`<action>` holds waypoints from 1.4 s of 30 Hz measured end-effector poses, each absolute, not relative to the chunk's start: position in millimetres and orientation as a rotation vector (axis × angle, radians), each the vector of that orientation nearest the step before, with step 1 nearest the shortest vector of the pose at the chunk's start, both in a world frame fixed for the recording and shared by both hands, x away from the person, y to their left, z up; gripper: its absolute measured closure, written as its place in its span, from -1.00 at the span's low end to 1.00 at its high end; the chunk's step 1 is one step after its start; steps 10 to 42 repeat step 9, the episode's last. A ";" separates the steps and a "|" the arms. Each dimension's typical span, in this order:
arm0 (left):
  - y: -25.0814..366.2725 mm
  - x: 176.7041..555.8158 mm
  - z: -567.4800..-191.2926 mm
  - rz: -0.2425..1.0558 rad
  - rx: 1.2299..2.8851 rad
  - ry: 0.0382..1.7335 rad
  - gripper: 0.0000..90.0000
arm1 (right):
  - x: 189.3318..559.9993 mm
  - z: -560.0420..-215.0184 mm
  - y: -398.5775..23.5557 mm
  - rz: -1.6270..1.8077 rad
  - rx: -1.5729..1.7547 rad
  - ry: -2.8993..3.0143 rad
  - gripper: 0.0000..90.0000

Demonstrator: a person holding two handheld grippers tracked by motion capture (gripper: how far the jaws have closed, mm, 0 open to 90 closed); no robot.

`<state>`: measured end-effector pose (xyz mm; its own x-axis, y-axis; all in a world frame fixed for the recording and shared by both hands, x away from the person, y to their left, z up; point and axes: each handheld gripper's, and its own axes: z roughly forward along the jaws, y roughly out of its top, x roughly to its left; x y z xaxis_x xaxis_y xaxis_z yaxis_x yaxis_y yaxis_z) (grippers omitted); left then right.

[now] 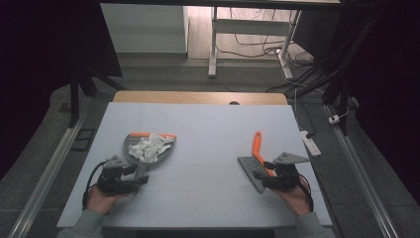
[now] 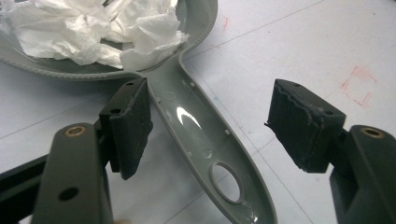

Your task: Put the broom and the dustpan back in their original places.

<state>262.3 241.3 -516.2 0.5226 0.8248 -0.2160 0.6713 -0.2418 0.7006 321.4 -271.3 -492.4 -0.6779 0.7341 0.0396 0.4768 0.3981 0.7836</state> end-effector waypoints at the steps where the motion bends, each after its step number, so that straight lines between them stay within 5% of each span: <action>1: 240.5 261.9 -516.2 0.253 1.993 1.211 -0.32 | 321.0 -492.6 -271.2 1.163 1.045 2.351 -0.11; 42: 238.9 258.6 -516.2 0.272 2.001 1.207 -0.32 | 321.4 -492.5 -270.3 1.164 1.003 2.357 -0.12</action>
